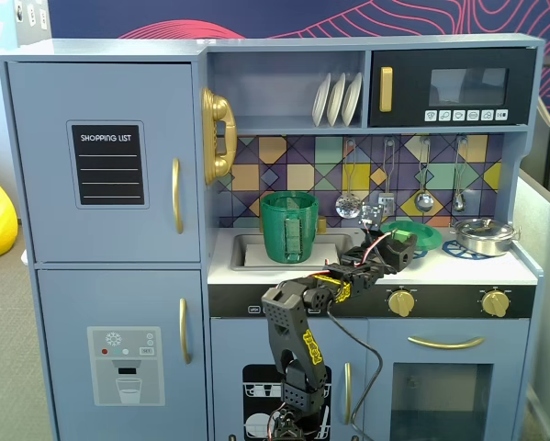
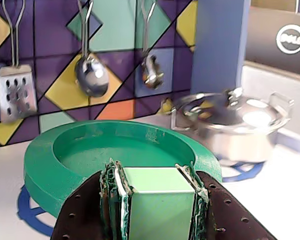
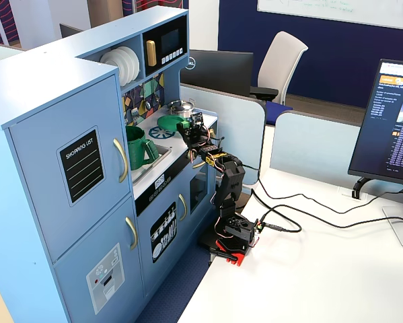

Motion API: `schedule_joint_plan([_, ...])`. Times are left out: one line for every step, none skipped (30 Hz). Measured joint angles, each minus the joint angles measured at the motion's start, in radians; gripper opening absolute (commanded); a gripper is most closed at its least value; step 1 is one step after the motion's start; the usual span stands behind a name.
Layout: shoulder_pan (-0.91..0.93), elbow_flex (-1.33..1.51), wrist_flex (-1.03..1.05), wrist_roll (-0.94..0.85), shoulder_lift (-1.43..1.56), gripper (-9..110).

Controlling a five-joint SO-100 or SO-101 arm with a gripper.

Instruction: Take off the lid from the green recipient and place it on the counter

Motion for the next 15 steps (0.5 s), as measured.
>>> schedule_joint_plan([-0.006,0.0,-0.009,0.0,-0.015,0])
schedule_joint_plan([-0.012,0.0,-0.015,0.003,-0.026,0])
schedule_joint_plan([-0.015,0.0,-0.018,0.003,-0.037,0])
schedule_joint_plan([-0.015,0.0,-0.02,0.003,-0.044,0])
schedule_joint_plan([-0.015,0.0,-0.02,0.003,-0.052,0])
schedule_joint_plan([-0.014,0.0,-0.02,0.003,-0.06,0])
schedule_joint_plan([-0.012,0.0,-0.02,0.003,-0.066,0])
schedule_joint_plan([-0.011,0.0,-0.02,0.003,-0.072,0])
schedule_joint_plan([-0.011,0.0,-0.02,0.003,-0.078,0])
schedule_joint_plan([-0.011,0.0,-0.02,0.003,-0.081,0])
schedule_joint_plan([-0.014,0.0,-0.02,0.003,-0.083,0])
schedule_joint_plan([-0.017,0.0,-0.02,0.003,-0.083,0])
schedule_joint_plan([-0.02,0.0,-0.02,0.003,-0.083,0])
schedule_joint_plan([-0.023,0.0,-0.02,0.003,-0.083,0])
schedule_joint_plan([-0.026,0.0,-0.02,0.003,-0.084,1])
